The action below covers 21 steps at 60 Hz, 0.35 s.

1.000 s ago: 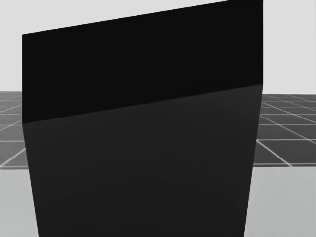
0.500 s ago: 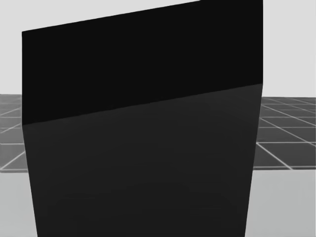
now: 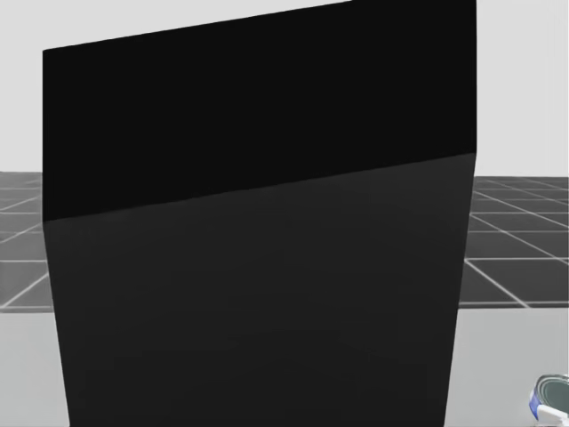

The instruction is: Reach around the screen and pick up the object behind it.

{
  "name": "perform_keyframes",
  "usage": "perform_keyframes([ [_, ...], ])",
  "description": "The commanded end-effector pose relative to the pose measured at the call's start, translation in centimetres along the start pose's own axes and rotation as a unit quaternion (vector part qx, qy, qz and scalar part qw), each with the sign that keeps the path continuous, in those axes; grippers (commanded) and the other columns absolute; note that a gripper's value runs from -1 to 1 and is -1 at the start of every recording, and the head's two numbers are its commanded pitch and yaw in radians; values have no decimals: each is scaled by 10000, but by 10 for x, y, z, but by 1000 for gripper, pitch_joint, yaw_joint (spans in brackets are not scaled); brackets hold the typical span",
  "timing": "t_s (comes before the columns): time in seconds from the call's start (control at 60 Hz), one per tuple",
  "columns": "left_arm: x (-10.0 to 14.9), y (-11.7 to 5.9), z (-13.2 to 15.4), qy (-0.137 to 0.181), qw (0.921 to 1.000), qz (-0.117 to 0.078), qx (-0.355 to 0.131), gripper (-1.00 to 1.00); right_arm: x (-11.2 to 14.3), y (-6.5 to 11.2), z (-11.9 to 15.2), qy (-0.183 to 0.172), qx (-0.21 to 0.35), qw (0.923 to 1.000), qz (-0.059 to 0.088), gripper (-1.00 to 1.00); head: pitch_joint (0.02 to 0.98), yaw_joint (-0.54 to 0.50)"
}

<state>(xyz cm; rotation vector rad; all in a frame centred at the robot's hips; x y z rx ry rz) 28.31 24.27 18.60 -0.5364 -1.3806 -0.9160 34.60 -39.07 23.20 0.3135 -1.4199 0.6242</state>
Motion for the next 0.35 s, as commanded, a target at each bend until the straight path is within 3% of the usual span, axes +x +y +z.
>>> perform_keyframes([
  [0.017,0,1,0,-11,10000,-3,10,-1000,48,-26,14,-612,-1008,9926,293,1000,236,-36],
  [0.05,0,1,1,-15,10000,-3,11,-1000,53,-24,17,-670,-1023,9919,344,1000,236,-35],
  [0.2,1,1,2,-31,10000,-12,42,-1000,87,-7,31,-1352,-1260,9786,901,1000,236,-35],
  [0.35,2,1,2,-37,10000,-15,52,-1000,127,10,44,-2086,-1605,9580,1137,1000,232,-36],
])
